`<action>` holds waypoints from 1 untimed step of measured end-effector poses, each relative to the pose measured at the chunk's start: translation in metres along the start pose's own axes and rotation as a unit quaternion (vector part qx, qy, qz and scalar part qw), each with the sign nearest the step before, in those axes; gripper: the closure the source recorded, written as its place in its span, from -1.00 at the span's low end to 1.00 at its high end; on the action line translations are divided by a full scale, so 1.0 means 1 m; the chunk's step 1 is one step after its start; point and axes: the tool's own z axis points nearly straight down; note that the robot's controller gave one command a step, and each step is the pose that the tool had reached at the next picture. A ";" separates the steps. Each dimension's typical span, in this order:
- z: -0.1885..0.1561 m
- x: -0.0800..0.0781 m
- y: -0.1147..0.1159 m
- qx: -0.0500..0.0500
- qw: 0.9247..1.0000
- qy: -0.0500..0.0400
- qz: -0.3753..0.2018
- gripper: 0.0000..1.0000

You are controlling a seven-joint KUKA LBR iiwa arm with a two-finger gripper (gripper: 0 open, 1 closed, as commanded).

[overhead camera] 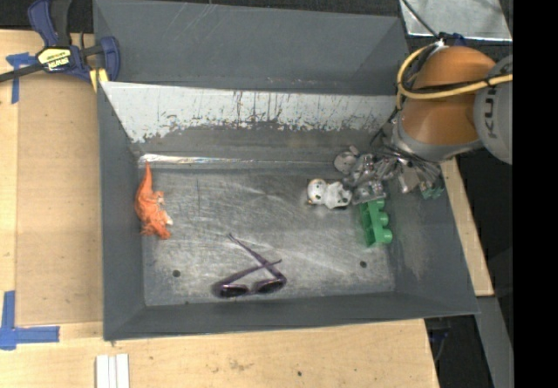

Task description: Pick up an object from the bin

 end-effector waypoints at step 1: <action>0.000 0.000 0.000 0.000 1.000 0.000 0.000 1.00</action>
Offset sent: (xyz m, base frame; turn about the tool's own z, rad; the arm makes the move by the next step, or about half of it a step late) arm 0.0089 0.0075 0.0949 0.0174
